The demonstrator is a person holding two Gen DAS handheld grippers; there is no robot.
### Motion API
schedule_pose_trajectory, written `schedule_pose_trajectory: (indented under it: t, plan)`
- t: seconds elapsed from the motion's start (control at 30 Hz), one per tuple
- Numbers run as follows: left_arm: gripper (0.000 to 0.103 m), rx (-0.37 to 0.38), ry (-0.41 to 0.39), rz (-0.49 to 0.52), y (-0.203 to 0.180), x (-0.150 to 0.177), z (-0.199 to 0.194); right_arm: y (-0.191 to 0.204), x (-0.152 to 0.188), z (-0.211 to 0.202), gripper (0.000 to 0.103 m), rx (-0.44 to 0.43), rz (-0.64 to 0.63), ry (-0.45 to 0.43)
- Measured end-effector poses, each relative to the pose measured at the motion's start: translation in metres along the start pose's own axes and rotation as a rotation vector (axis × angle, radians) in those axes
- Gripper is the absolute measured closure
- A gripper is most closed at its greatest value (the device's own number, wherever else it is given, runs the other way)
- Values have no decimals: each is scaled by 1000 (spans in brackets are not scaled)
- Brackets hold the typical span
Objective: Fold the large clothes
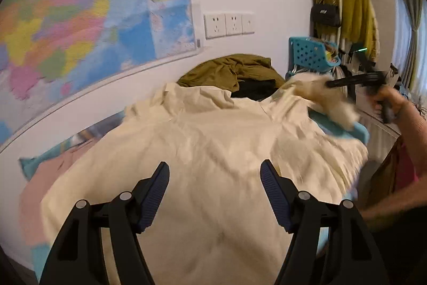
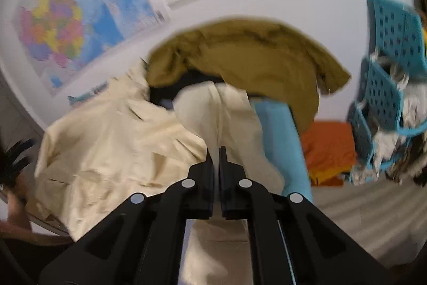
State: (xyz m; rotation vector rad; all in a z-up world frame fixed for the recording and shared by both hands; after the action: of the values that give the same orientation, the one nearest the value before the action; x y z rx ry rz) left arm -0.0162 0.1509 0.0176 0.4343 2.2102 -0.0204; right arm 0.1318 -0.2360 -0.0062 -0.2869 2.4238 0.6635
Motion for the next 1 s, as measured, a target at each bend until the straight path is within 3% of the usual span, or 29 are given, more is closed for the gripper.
schedule_pose_trajectory:
  t: [0.13,0.2,0.4,0.53,0.6,0.73,0.87,1.0]
  plan:
    - [41,79,84,3,-7,-50,78,21,-22,-79,99,-101,-38,-138]
    - [53,132,138,11,-16,-71,123,37,-26,-108,99,-130,-77,-169]
    - [64,275,258,-1,-38,-98,233,91,-14,-117,99,-187,-202,-95]
    - [75,280,271,-29,-40,-108,270,116,-2,-104,99,-249,-231,-43]
    - [82,302,257,-73,-38,-118,277,132,0,-103,99,-310,-242,-29]
    - [82,335,189,-102,-38,-144,281,178,1,-96,99,-431,-288,6]
    - [81,333,168,-143,-27,-155,281,231,-5,-59,99,-551,-304,87]
    - [68,277,95,-192,15,-157,245,269,-14,9,99,-612,-268,191]
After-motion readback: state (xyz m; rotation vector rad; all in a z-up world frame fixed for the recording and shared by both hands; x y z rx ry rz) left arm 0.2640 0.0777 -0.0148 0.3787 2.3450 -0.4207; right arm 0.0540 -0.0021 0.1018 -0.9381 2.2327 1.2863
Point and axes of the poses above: each gripper's, at about its wrist camera, not at the fingertips, and z roughly the way its jaws point, y to its left, x to its underside, the point moved 5 cm from there along z, roughly the way its jaws point, and after that the axes turned 7 degrees about z, right-handed, at the moved point
